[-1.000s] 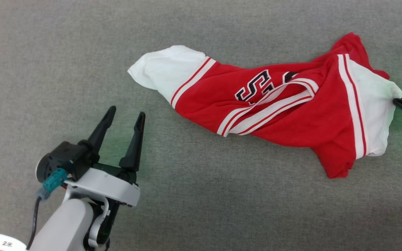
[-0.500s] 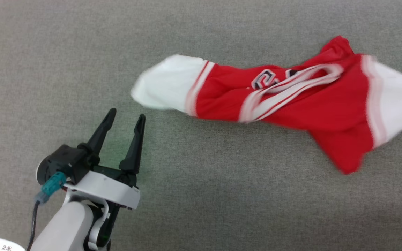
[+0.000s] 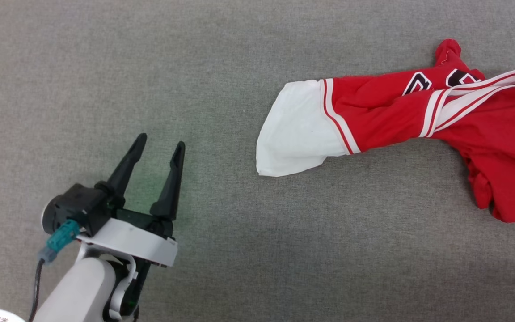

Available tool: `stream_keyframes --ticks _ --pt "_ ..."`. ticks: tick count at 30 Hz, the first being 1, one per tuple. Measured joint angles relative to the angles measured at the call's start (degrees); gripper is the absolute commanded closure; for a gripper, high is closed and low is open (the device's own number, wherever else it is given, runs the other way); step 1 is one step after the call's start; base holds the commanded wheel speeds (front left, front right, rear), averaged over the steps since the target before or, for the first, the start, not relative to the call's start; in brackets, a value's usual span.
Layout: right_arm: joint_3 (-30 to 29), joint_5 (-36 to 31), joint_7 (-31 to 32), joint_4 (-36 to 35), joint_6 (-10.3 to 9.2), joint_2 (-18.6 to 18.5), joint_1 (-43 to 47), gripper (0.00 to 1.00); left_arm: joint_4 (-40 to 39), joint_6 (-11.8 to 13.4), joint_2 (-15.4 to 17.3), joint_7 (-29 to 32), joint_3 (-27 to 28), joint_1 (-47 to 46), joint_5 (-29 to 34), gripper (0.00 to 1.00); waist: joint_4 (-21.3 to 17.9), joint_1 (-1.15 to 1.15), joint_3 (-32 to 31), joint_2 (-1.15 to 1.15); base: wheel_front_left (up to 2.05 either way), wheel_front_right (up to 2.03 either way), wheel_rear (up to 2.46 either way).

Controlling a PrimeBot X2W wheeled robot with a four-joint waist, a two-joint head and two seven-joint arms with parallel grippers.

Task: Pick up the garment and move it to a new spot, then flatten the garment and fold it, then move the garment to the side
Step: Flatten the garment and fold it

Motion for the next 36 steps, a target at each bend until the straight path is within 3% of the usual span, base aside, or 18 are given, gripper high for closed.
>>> stream_keyframes --ticks 6,7,8,9,17,24,28,32,35,36 --pt "-1.2 -1.2 -3.6 2.7 0.00 2.6 -0.3 0.98 -0.3 0.0 0.6 0.7 0.1 -0.1 -0.5 0.00 -0.4 0.00 -0.5 0.00 0.00 0.00 0.00" --pt "-1.7 -1.2 -4.8 3.2 0.00 3.1 -0.3 0.61 -0.3 0.0 0.7 0.9 0.0 -0.1 -0.5 0.00 -0.4 0.00 -0.7 0.00 0.00 0.00 0.00" --pt "-2.0 -1.3 -6.2 3.5 0.00 3.5 -0.3 0.05 -0.3 -0.1 0.9 1.1 0.0 -0.1 -0.6 0.00 -0.5 0.00 -0.9 0.00 0.00 0.00 0.00" --pt "-2.3 -1.7 -7.7 3.9 0.00 3.8 -0.3 0.00 -0.3 -0.2 1.1 1.3 0.0 -0.1 -0.8 0.00 -0.6 0.00 -1.1 0.00 0.00 0.00 0.00" --pt "-6.6 -1.0 -21.5 1.2 0.00 4.9 5.1 0.00 -1.6 -0.6 4.3 3.1 1.1 0.1 -1.5 0.00 -2.2 0.00 -3.7 0.00 0.00 0.00 0.00" --pt "-8.3 1.1 -34.6 -12.4 0.00 8.7 12.8 0.00 -3.9 -2.5 8.0 7.7 0.1 -0.4 -1.5 0.00 -5.5 0.00 -6.0 0.00 0.00 0.00 0.00" --pt "-9.2 1.0 -36.8 -20.6 0.00 11.7 16.9 0.00 -5.4 -5.8 10.1 13.1 -2.8 -3.9 -0.8 0.00 -7.5 0.00 -7.1 0.00 0.00 0.00 0.00" --pt "-11.2 0.2 -37.0 -26.9 0.00 14.3 19.3 0.00 -5.0 -10.2 10.2 22.7 -8.5 -9.1 -2.8 0.00 -9.3 0.00 -7.9 0.00 0.00 0.00 0.00" --pt "-12.0 -0.3 -36.2 -29.4 0.00 15.4 20.0 0.00 -3.8 -11.2 9.8 27.8 -11.9 -12.3 -4.5 0.00 -10.2 0.00 -8.0 0.00 0.00 0.00 0.00" --pt "-12.8 -0.7 -35.2 -31.6 0.00 16.4 20.1 0.00 -1.8 -11.6 9.3 32.4 -15.6 -15.8 -5.5 0.00 -11.0 0.00 -7.9 0.00 0.00 0.00 0.00"
